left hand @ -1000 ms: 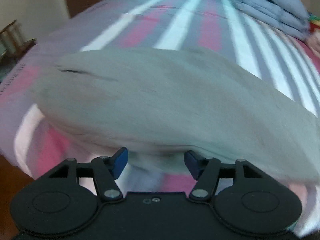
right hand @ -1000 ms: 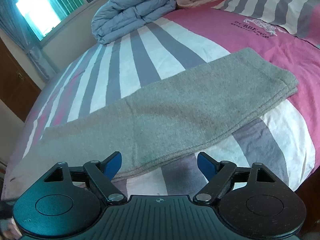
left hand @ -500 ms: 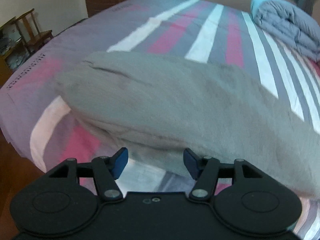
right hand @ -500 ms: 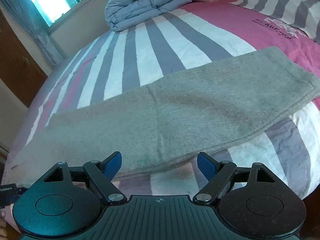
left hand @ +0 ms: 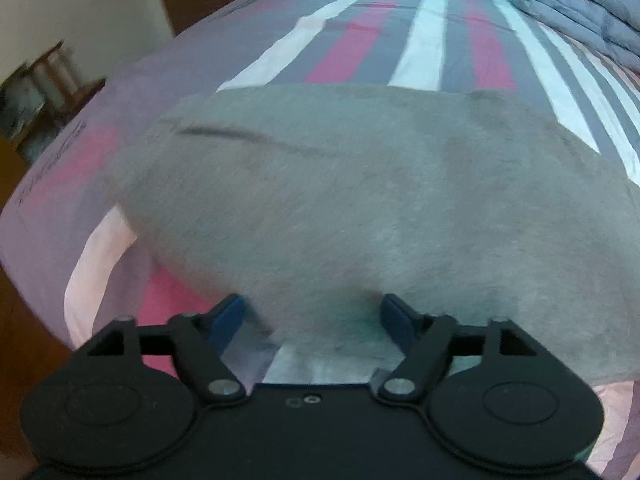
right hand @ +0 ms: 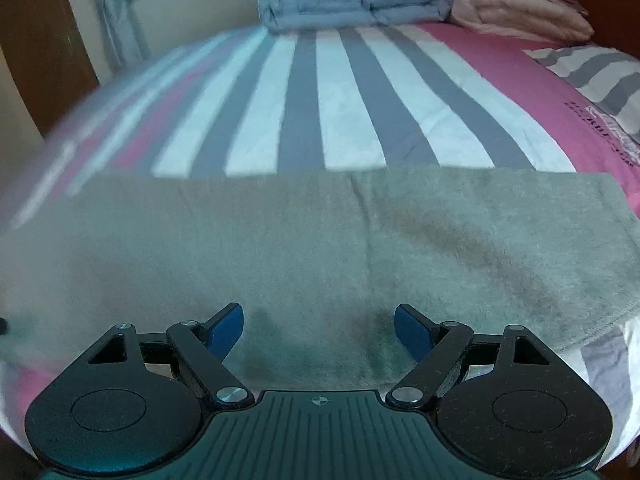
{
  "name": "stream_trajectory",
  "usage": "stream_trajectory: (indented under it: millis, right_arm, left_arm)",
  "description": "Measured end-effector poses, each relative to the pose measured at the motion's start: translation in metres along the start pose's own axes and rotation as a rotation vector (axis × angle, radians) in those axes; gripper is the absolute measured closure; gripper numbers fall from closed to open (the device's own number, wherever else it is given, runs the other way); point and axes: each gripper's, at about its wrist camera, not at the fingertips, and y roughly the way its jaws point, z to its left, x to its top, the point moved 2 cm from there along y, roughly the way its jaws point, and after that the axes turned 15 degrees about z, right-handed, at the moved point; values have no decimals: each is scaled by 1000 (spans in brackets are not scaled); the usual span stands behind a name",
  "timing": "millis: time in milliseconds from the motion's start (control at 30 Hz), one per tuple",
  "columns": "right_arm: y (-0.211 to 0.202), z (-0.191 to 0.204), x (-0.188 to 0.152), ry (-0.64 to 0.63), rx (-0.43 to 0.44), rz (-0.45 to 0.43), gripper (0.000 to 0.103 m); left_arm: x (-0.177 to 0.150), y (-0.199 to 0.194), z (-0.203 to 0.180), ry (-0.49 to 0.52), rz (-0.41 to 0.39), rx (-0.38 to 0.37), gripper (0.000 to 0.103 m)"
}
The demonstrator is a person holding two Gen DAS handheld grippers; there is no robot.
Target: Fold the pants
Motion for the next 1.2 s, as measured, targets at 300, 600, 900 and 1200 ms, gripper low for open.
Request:
stream_trajectory:
  millis: [300, 600, 900, 1200]
  right_arm:
    - [-10, -22, 5, 31, -61, -70, 21]
    - [-6, -87, 0, 135, -84, -43, 10]
    - [-10, -130, -7, 136, -127, -40, 10]
    - [-24, -157, -13, 142, -165, -102, 10]
  left_arm:
    - [0, -30, -31, 81, -82, -54, 42]
    - [-3, -22, -51, 137, -59, -14, 43]
    - [-16, -7, -109, 222, -22, -58, 43]
    - [-28, -16, -141, 263, -49, -46, 43]
